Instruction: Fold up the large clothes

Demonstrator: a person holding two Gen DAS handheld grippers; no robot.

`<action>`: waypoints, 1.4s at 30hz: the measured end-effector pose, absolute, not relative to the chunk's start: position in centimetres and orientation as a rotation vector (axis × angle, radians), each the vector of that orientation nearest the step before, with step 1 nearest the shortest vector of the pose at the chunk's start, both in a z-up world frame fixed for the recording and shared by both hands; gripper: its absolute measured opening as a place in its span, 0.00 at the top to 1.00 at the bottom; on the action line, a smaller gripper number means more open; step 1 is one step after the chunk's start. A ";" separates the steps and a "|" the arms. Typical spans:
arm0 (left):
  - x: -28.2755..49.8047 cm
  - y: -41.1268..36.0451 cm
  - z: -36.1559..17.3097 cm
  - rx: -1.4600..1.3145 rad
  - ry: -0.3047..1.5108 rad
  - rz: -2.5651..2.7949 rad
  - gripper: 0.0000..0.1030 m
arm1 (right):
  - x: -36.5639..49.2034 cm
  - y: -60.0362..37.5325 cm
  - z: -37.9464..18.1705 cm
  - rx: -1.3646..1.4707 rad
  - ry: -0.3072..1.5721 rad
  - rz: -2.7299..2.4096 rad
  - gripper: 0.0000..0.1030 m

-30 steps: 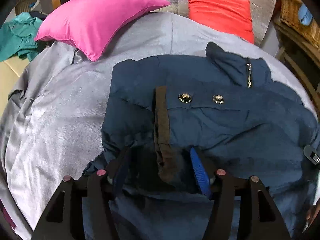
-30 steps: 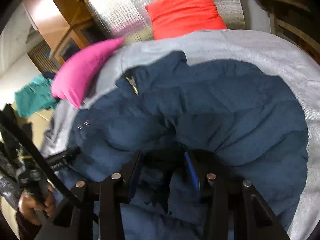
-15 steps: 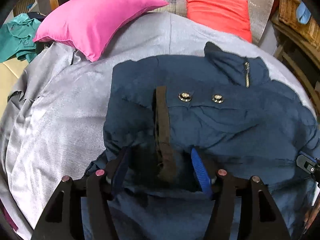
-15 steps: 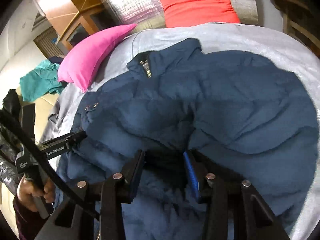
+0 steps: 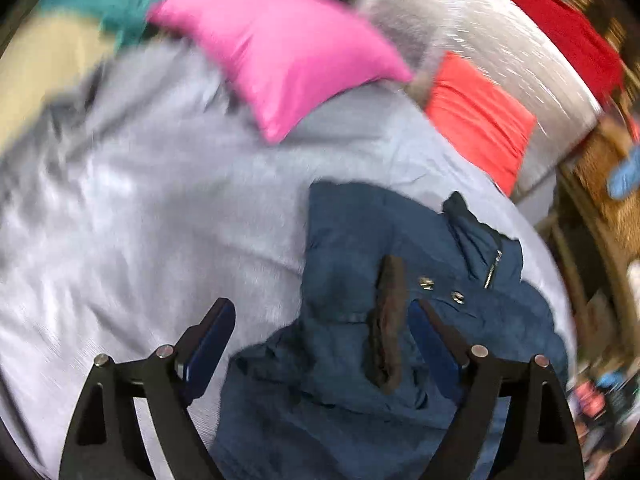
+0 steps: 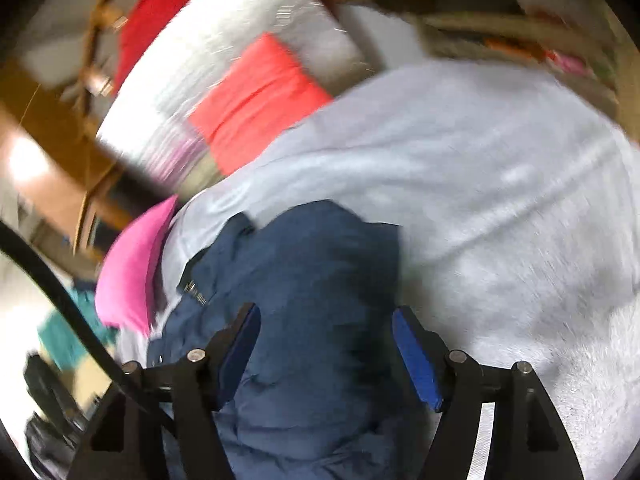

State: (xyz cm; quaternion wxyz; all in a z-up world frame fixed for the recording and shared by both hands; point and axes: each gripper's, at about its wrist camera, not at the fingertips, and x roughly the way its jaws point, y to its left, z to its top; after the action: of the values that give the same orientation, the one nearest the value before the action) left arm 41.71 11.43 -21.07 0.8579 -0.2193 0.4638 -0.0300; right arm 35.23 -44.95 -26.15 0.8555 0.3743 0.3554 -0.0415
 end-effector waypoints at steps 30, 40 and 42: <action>40.7 4.8 -24.7 -0.124 0.987 0.043 0.28 | 41.5 -40.3 -32.5 0.809 0.933 0.131 0.37; 39.8 4.1 -24.4 -0.064 0.957 0.033 0.32 | 41.8 -39.6 -32.2 0.768 0.948 0.123 0.36; 40.1 4.3 -24.6 -0.061 0.955 0.028 0.32 | 41.6 -39.7 -32.1 0.761 0.954 0.106 0.44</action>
State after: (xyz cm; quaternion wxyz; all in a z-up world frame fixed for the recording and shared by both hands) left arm 40.09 4.26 -24.60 0.8876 -0.0292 0.4594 0.0134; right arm 41.58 -39.74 -32.09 0.8184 0.3570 0.4475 0.0496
